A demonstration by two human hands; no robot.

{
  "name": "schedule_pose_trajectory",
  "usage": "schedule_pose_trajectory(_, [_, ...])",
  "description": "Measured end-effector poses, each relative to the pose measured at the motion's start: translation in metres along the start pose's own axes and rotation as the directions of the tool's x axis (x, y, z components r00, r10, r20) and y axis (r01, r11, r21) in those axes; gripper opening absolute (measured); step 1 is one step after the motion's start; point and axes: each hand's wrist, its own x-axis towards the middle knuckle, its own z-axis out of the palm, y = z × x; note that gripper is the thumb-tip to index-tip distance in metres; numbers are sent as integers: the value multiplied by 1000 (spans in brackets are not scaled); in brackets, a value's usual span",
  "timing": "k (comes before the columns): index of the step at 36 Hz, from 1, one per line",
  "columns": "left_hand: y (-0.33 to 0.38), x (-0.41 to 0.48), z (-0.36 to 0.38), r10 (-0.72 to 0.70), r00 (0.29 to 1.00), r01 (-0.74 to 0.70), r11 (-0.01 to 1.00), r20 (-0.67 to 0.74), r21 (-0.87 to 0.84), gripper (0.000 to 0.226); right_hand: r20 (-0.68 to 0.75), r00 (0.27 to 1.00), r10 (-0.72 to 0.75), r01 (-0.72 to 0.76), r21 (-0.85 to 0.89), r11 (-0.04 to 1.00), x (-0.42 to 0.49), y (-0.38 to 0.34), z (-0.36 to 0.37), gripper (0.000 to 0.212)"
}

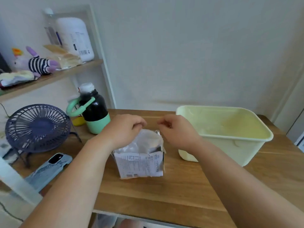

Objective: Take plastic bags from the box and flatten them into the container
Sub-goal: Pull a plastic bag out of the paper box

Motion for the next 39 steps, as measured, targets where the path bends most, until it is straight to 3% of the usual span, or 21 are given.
schedule_pose_trajectory(6, [-19, -10, 7, -26, 998, 27, 999, 51, -30, 22, 96, 994, 54, -52, -16, 999, -2, -2, 20, 26])
schedule_pose_trajectory(14, [-17, -5, 0, 107, 989, -101, 993, -101, 69, 14, 172, 983, 64, -52, -74, 996, 0, -1, 23, 20])
schedule_pose_trajectory(21, [-11, 3, 11, 263, 937, -280, 959, -231, -43, 11, 155, 988, -20, 38, -117, 992, 2, -4, 24, 8])
schedule_pose_trajectory(23, [-8, 4, 13, 260, 939, -296, 944, -226, -147, 11, 127, 991, -34, 41, -47, 998, 2, -4, 24, 6])
schedule_pose_trajectory(25, [-6, 2, 14, 223, 955, -272, 922, -197, -274, 13, 89, 996, -30, 26, 39, 999, 1, -4, 24, 21])
schedule_pose_trajectory(30, [-10, -4, 16, 41, 989, -111, 844, -143, -525, 15, 116, 990, 82, -108, 249, 962, 1, -1, 19, 34])
schedule_pose_trajectory(35, [-10, -8, 21, -67, 992, 1, 841, -103, -540, 26, 215, 947, 239, -322, 656, 683, 1, -7, 10, 18])
schedule_pose_trajectory(39, [-6, -10, 23, -43, 998, 13, 870, -49, -494, 52, 60, 959, 277, -219, 776, 591, 5, -9, 3, 19])
